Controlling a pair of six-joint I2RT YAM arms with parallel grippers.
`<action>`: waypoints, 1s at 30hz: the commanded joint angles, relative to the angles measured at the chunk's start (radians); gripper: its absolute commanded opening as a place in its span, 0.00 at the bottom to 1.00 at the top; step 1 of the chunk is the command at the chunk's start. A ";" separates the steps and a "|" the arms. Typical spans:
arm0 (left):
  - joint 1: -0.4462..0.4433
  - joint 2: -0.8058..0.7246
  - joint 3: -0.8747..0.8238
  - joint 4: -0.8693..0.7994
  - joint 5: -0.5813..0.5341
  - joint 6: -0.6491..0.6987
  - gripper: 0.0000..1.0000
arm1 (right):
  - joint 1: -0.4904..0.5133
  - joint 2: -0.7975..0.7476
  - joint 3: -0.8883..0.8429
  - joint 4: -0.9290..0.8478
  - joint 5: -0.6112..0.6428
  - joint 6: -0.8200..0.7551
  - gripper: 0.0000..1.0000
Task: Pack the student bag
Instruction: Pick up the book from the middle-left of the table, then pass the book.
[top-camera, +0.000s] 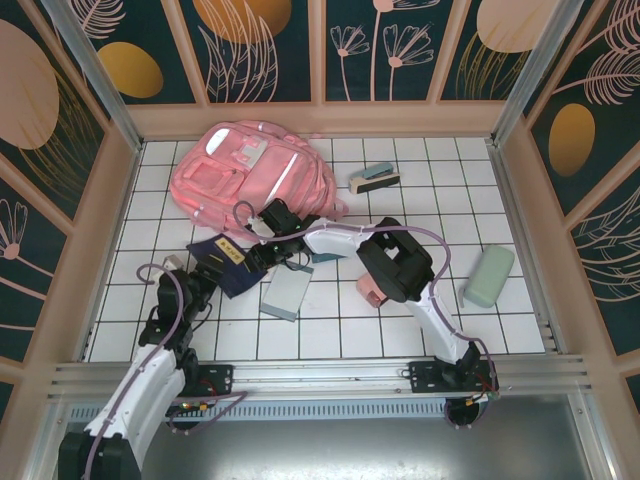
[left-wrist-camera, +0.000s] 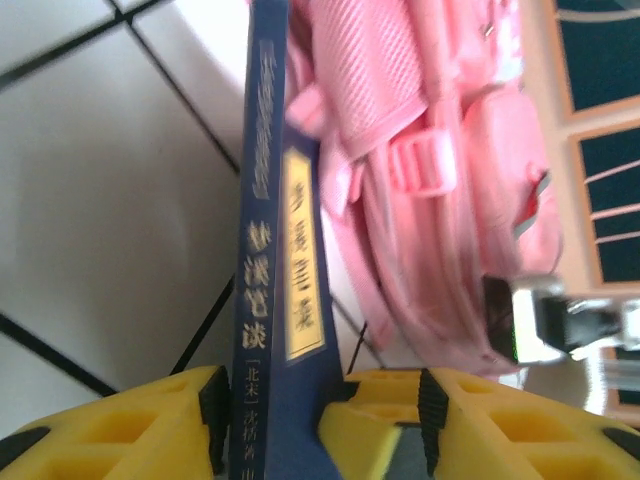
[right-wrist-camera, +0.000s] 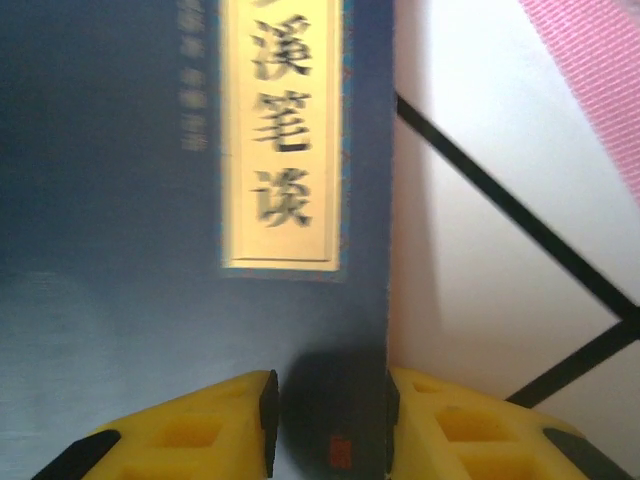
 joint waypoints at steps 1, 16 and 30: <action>-0.011 0.065 0.011 0.045 0.067 0.009 0.53 | 0.023 -0.011 -0.015 0.012 -0.087 0.016 0.34; -0.011 0.096 0.255 -0.228 0.014 0.152 0.00 | -0.043 -0.156 -0.117 0.092 -0.043 0.098 0.53; -0.012 0.179 0.480 -0.039 0.385 0.180 0.00 | -0.276 -0.471 -0.322 0.324 -0.261 0.333 0.74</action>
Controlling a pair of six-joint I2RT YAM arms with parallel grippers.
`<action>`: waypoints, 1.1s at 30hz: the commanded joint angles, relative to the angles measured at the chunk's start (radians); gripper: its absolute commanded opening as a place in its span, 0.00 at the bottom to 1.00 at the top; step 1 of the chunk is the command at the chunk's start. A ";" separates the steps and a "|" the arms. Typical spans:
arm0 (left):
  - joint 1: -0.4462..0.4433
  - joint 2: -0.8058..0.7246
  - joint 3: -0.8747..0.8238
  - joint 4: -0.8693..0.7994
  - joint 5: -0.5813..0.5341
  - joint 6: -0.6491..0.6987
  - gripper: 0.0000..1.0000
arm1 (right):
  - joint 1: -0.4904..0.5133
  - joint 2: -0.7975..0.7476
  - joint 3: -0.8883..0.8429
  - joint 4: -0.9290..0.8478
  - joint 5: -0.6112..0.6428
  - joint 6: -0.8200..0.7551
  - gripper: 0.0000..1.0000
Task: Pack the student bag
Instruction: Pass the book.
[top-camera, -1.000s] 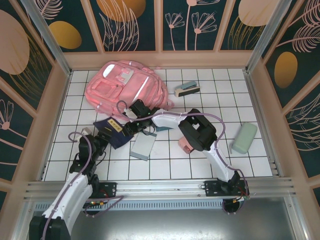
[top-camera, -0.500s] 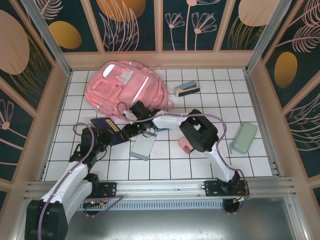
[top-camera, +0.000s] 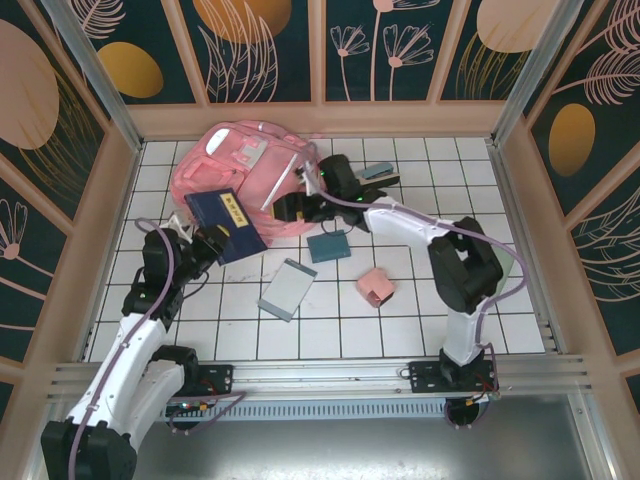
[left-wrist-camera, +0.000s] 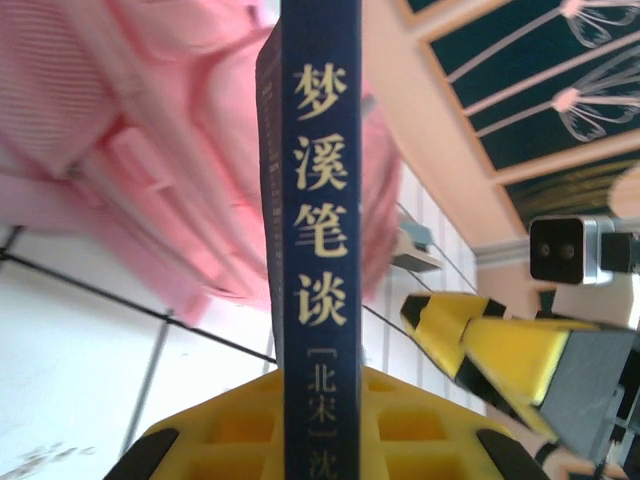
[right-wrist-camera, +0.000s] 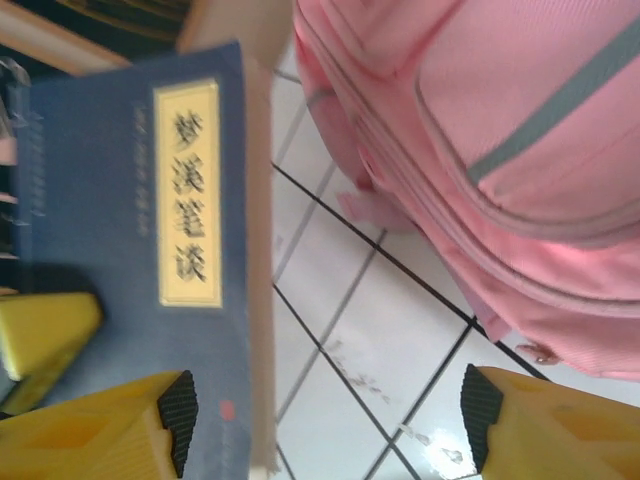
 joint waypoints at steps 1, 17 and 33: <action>-0.006 0.042 0.051 0.175 0.165 -0.008 0.00 | -0.039 -0.055 -0.045 0.117 -0.131 0.108 0.76; -0.153 0.288 0.227 0.442 0.312 -0.055 0.00 | -0.101 -0.039 -0.090 0.427 -0.343 0.374 0.84; -0.161 0.408 0.334 0.480 0.368 -0.051 0.00 | -0.167 -0.055 -0.198 0.651 -0.427 0.545 0.84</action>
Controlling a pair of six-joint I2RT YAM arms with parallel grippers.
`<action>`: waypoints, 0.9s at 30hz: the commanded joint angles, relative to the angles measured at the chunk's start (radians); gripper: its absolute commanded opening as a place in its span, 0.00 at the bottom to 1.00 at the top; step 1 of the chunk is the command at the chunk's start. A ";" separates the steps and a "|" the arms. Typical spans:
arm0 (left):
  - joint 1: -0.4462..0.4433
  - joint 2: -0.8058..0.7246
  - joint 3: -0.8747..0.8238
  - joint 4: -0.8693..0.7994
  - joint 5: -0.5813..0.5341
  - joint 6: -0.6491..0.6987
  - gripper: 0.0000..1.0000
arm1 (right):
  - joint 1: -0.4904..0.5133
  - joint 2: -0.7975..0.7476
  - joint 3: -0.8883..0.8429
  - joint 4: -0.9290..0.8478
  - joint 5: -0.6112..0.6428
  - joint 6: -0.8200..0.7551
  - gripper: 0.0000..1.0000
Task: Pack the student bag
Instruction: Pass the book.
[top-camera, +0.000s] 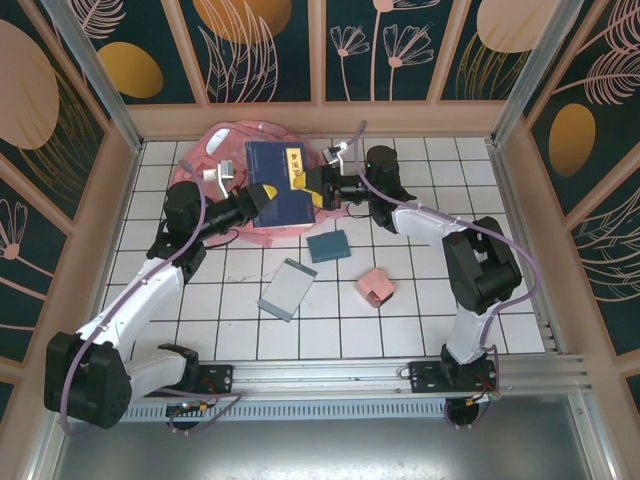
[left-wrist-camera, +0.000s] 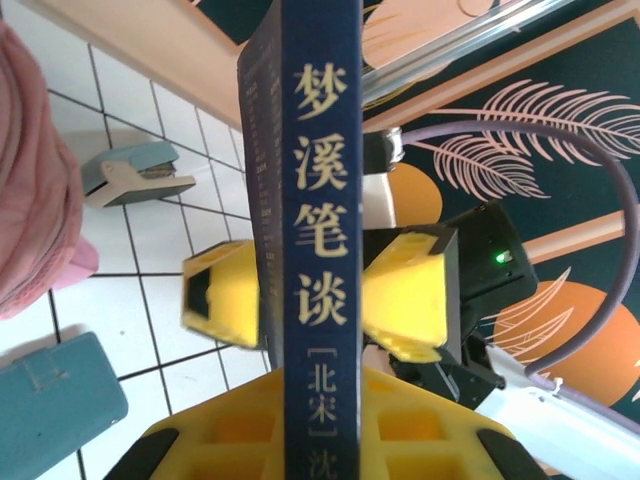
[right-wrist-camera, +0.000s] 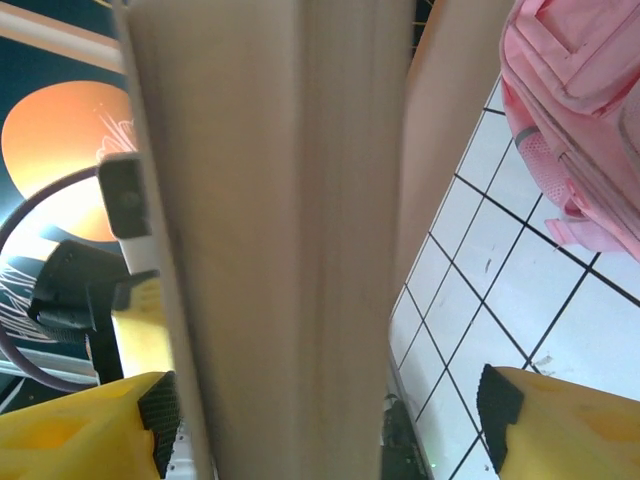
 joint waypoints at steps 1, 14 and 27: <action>-0.005 0.013 0.070 0.078 0.029 0.015 0.00 | 0.002 -0.007 -0.016 0.006 -0.010 -0.015 0.86; -0.007 0.111 0.079 0.078 0.049 0.034 0.00 | -0.023 -0.034 -0.025 0.221 -0.090 0.140 0.57; -0.007 0.220 0.178 -0.058 0.060 0.129 0.00 | -0.103 -0.088 -0.046 0.091 -0.086 0.035 0.00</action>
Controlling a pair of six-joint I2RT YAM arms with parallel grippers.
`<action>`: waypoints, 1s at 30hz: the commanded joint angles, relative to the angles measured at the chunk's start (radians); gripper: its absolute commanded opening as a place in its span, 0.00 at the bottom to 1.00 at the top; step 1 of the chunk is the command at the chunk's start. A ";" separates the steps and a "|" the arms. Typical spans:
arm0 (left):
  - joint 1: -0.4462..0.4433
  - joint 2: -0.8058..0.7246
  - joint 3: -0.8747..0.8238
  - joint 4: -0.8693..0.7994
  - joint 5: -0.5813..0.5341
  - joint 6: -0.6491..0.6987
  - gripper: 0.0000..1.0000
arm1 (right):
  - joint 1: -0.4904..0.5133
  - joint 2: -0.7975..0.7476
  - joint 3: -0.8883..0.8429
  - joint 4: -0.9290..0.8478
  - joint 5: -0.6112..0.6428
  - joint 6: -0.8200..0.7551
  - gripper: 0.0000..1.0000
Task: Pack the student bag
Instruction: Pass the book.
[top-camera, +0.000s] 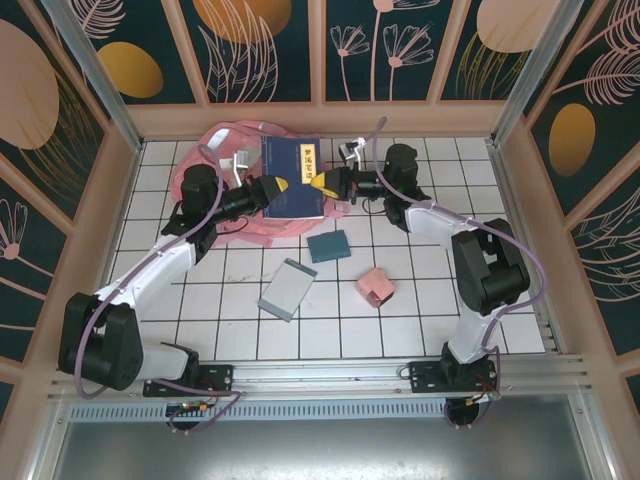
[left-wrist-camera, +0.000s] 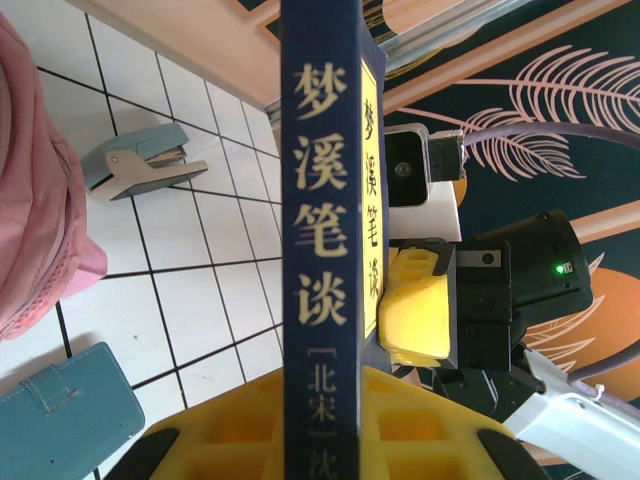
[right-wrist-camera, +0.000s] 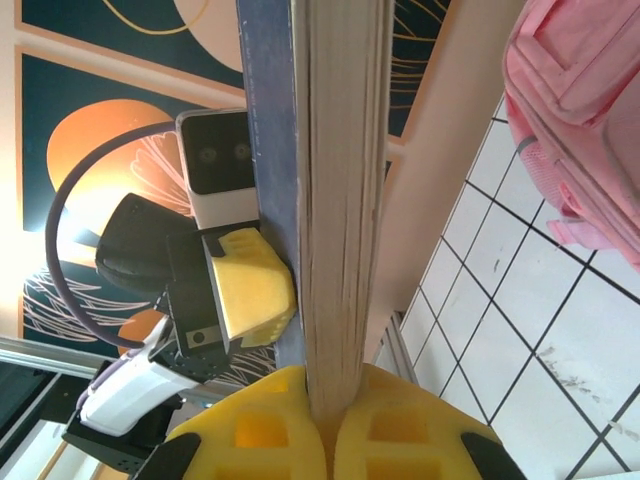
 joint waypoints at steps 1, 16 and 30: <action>-0.001 0.032 0.060 -0.055 0.012 0.075 0.04 | -0.011 -0.056 0.004 -0.007 -0.005 -0.054 0.00; 0.000 0.297 0.425 -0.514 -0.250 0.374 0.59 | -0.103 -0.107 -0.067 -0.155 0.226 -0.132 0.00; -0.086 0.531 0.641 -0.740 -0.619 0.573 0.52 | -0.235 -0.200 -0.176 -0.311 0.348 -0.232 0.00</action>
